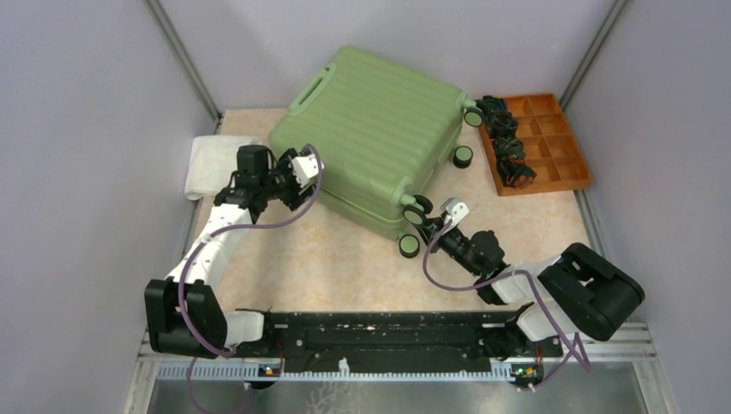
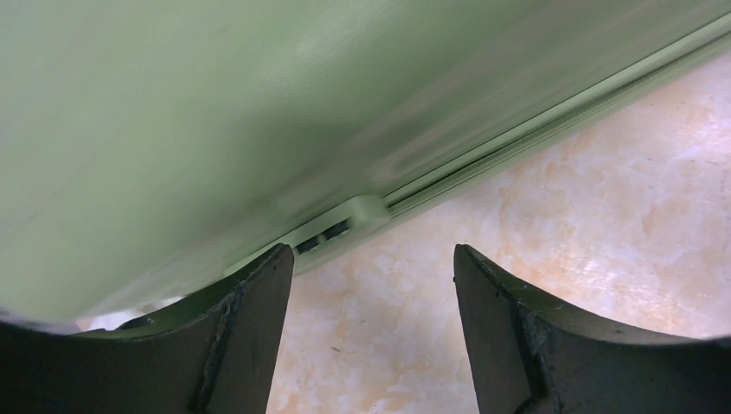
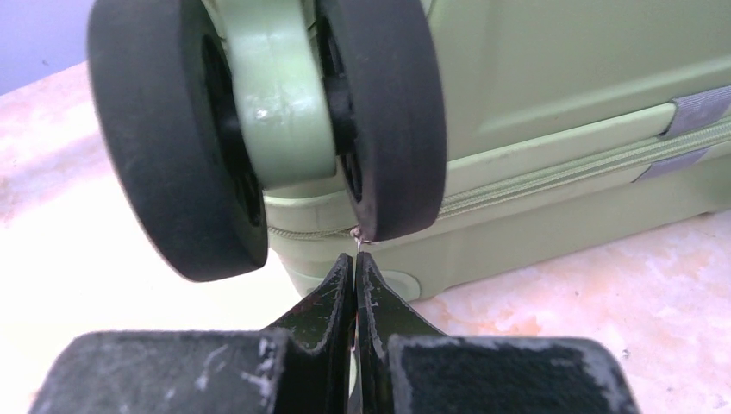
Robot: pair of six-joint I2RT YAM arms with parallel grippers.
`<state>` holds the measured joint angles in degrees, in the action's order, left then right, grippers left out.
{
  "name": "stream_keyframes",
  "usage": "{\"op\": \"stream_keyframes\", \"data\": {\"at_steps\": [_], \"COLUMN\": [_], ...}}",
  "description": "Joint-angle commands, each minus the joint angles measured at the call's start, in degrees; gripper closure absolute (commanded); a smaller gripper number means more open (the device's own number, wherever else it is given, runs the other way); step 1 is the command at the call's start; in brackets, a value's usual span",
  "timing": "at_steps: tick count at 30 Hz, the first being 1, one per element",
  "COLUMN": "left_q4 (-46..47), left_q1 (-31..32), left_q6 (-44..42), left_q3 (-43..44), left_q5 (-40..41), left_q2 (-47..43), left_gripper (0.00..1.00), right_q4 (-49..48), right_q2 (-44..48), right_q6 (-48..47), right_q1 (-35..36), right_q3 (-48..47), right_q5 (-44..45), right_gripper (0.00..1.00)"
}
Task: Pack the luggage
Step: Zip the luggage at the center of the board.
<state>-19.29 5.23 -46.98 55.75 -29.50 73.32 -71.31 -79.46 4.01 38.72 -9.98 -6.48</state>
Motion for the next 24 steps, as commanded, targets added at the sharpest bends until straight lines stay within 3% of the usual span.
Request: {"op": "stream_keyframes", "data": {"at_steps": [1,11,19,24], "left_q4": [2.2,1.4,-2.9,0.0], "left_q1": [3.8,10.6,21.5,25.8], "left_q6": [-1.7,-0.3,3.8,5.5], "left_q3": [-1.3,2.0,5.4,8.6], "left_q5": [1.3,4.5,7.0,14.6], "left_q2": [-2.2,-0.3,0.0,0.5], "left_gripper": [0.26,0.31,0.32,0.34], "right_q4": [-6.3,-13.4,-15.6,-19.9], "right_q2": [0.6,-1.2,-4.2,-8.7], "right_q6": [1.8,3.6,3.5,4.1], "right_q1": [5.9,13.1,16.5,18.7], "right_q3": [1.3,2.9,2.1,1.5], "right_q5": [-4.6,1.5,4.4,5.9], "right_gripper": [1.0,1.0,1.0,1.0]}}
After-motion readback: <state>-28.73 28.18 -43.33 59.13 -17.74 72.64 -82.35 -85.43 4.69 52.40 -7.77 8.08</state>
